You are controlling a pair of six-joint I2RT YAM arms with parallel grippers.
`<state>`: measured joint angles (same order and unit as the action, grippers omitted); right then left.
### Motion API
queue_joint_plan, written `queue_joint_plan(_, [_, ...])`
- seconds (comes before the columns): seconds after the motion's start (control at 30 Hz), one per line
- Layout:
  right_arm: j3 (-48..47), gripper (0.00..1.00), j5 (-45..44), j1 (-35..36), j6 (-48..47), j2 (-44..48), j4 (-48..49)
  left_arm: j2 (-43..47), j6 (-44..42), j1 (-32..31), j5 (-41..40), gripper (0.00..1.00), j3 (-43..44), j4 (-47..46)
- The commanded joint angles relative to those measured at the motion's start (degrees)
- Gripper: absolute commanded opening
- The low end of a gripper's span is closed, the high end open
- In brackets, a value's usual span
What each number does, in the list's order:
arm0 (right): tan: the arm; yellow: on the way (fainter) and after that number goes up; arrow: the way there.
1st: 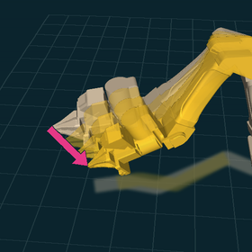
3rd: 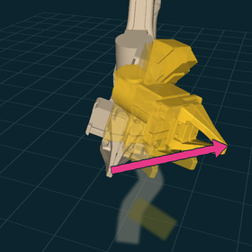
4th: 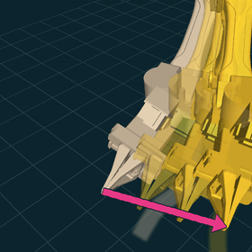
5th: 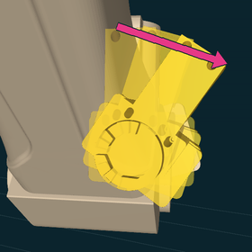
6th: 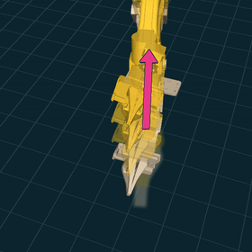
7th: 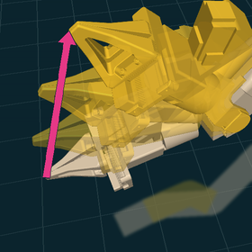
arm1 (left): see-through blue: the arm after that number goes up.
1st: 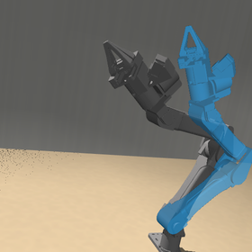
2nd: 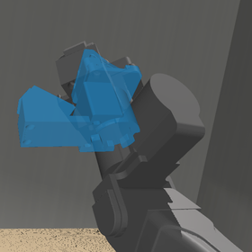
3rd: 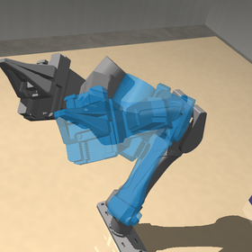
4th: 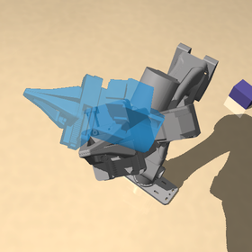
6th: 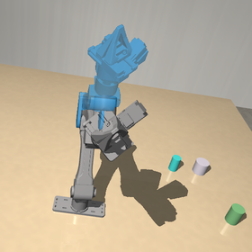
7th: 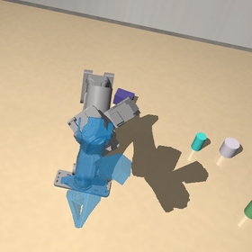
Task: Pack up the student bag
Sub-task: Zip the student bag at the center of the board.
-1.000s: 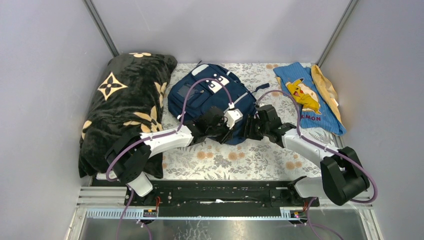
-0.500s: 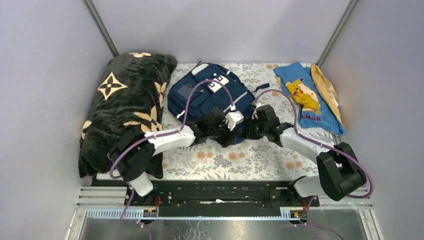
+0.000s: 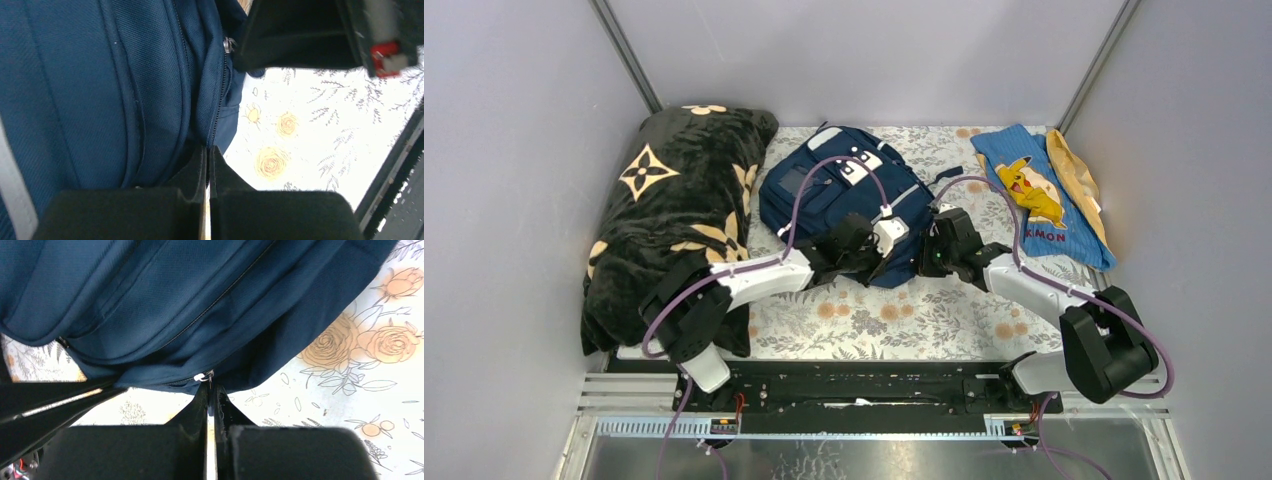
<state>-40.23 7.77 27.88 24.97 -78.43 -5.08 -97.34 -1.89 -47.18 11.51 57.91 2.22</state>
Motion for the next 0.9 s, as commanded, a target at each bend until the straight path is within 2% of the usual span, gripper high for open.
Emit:
queue_joint_plan(0.0, [-2.4, 0.00, -16.7, -0.3, -0.8, 1.8, -7.2, 8.9, 0.5, 1.4, -2.4, 0.00, -5.3, 0.8])
queue_joint_plan(0.13, [-4.4, 0.00, -20.3, -0.4, -2.9, 1.9, -9.7, 14.8, 0.1, 1.9, -3.4, 0.00, -12.4, 1.2])
queue_joint_plan(0.37, [-6.3, 0.00, -20.3, -0.4, -3.4, -1.0, -9.7, 23.3, 1.3, 1.9, -2.7, 0.00, -14.9, 10.3])
queue_joint_plan(0.53, [-7.1, 0.00, -22.0, -0.3, -3.2, -2.8, -9.8, 30.9, -0.4, 2.6, -15.1, 0.00, -16.9, 15.8])
queue_joint_plan(0.7, [-7.0, 0.00, -23.0, -1.1, -1.5, -4.3, -4.6, 39.0, -2.0, 3.8, -16.1, 0.00, -23.9, 8.0])
queue_joint_plan(0.83, [-8.1, 0.00, -18.0, -1.2, -1.7, -4.9, -2.6, 37.6, -2.1, 4.0, -13.0, 0.00, -23.3, 5.8])
queue_joint_plan(0.87, [-7.9, 0.00, -16.3, -1.2, -1.7, -4.5, -2.3, 36.3, -1.8, 4.1, -12.1, 0.27, -21.8, 7.0])
